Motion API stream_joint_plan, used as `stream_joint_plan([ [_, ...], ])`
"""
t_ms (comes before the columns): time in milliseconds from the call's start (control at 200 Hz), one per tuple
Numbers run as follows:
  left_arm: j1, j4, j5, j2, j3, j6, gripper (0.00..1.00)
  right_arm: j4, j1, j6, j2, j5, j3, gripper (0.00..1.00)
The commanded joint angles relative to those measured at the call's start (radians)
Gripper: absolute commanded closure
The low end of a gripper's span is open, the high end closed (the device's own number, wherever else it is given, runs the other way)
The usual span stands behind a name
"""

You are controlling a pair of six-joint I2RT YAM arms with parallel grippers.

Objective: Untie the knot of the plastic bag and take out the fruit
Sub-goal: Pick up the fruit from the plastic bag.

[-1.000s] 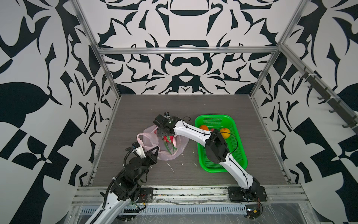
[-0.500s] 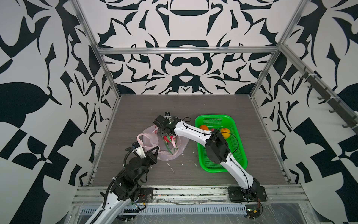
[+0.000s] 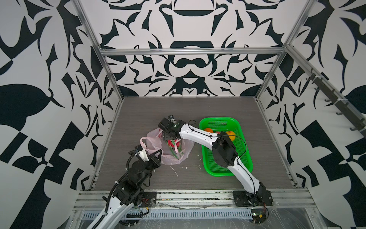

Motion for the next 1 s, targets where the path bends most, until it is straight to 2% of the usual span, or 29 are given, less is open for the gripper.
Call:
stream_joint_plan([
  [0,-0.004,-0.175,-0.043,0.000,-0.059,0.005,1.00,-0.048,0.004,-0.048,-0.056,-0.026,-0.016,0.87],
  [395,-0.005,-0.169,-0.047,0.000,-0.059,-0.001,1.00,-0.025,0.004,-0.092,-0.098,-0.054,-0.019,1.00],
  [755,-0.004,-0.159,-0.052,0.009,-0.059,0.001,1.00,-0.004,0.004,-0.104,-0.175,-0.065,-0.025,1.00],
  [990,-0.005,-0.086,-0.066,0.052,-0.060,0.000,1.00,0.007,0.012,-0.113,-0.240,-0.080,-0.043,1.00],
])
